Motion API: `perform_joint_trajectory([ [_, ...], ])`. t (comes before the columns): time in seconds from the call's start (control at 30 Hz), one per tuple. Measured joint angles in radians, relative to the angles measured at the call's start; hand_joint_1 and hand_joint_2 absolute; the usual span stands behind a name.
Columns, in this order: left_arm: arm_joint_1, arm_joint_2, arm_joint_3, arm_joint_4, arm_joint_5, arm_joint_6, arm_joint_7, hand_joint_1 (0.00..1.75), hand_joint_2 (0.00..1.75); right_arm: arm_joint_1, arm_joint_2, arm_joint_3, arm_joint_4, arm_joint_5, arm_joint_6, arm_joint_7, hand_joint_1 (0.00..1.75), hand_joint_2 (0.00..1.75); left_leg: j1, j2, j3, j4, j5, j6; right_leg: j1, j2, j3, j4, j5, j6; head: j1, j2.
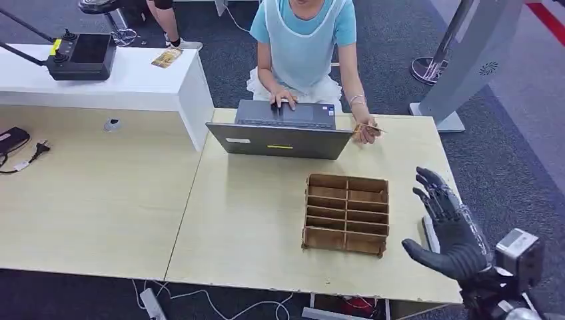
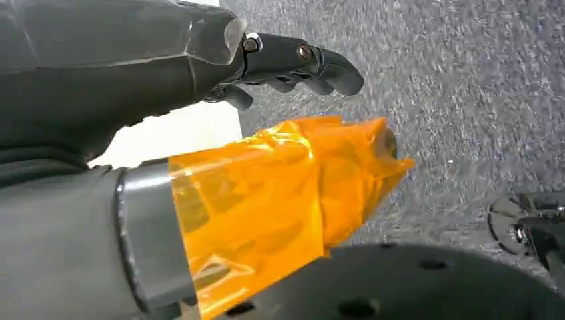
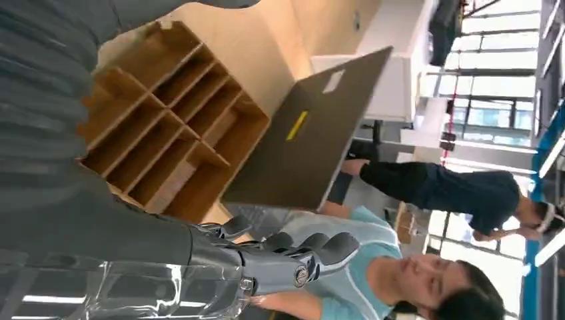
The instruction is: Pass the card to the sensor for recognition and then transmit it.
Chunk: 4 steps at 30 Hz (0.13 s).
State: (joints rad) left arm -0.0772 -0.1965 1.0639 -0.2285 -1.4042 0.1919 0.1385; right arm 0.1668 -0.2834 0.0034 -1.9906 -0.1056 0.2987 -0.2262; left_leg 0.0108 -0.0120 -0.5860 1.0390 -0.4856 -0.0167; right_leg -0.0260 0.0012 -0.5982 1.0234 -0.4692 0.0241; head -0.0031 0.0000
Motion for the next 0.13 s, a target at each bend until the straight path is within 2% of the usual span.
perform_joint_trajectory([
  [0.13, 0.000, -0.010, -0.010, 0.000, -0.009, 0.002, -0.003, 0.00, 0.00, 0.059, 0.011, -0.013, -0.038, 0.016, -0.010, 0.006, 0.00, 1.75, 0.000, 0.000, 0.000, 0.000, 0.000, 0.000, 0.000, 0.000, 0.000, 0.000, 0.000, 0.000, 0.000, 0.000],
])
